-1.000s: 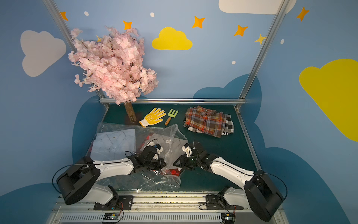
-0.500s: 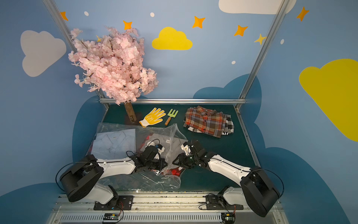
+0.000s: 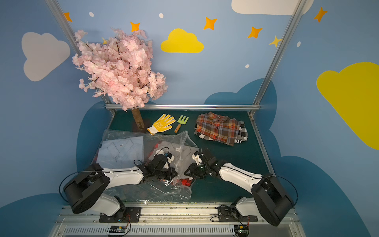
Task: Take the shirt out of the vacuum bag
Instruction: Take out the shirt from the vacuum bag.
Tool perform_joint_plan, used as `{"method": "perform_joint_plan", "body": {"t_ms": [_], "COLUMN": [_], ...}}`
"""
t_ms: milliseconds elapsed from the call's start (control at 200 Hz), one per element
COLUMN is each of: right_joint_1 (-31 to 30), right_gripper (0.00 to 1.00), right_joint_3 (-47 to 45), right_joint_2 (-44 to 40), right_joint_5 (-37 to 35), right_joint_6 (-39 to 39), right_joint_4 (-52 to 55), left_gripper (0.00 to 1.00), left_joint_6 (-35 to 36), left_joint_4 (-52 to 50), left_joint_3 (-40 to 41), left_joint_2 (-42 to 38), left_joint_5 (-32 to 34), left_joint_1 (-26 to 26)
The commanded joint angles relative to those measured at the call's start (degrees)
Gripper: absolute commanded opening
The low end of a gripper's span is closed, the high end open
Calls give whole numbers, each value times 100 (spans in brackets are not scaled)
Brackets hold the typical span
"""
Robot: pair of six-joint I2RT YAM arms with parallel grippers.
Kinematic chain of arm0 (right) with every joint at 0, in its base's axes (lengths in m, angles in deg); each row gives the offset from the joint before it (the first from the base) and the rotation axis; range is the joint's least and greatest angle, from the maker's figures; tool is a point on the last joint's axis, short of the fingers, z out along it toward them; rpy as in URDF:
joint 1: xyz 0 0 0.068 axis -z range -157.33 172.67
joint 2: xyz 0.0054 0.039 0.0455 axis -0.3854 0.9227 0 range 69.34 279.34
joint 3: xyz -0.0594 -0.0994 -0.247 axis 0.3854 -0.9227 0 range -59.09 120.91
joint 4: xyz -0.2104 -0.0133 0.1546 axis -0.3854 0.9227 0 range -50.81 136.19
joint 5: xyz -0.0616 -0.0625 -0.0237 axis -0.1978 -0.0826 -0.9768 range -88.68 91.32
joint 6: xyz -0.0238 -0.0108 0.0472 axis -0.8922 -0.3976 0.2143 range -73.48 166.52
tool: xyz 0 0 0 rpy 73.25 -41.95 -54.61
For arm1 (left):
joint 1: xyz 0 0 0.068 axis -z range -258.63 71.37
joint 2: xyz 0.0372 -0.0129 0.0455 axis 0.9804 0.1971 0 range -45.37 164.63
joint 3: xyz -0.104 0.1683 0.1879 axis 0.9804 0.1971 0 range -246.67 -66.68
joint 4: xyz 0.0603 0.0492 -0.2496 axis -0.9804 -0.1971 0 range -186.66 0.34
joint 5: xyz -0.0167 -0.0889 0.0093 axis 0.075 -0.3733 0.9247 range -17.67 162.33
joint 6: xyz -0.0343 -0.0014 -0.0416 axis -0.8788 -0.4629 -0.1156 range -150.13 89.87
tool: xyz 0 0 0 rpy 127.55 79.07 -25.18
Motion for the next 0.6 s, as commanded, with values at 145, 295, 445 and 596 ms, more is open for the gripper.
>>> {"method": "perform_joint_plan", "body": {"t_ms": [145,295,445,596], "right_joint_1": [39,34,-7,-28], "right_gripper": [11,0,0,0], "right_joint_3": [491,750,1033,1476], "right_joint_2": [329,330,81,-343], "right_joint_5": [-350,-415,-461,-559], "right_joint_6": [-335,-456,-620,-833], "right_joint_4": [523,740,1142,1729], "left_gripper": [3,3,2,3], "left_joint_6": [-2,24,44,6], "left_joint_4": [-613,-777,-971,-1279], "left_joint_3": [111,140,144,132], "left_joint_2": [-6,-197,-413,-623], "left_joint_5": [12,98,199,335], "left_joint_1": [86,79,36,-135]}}
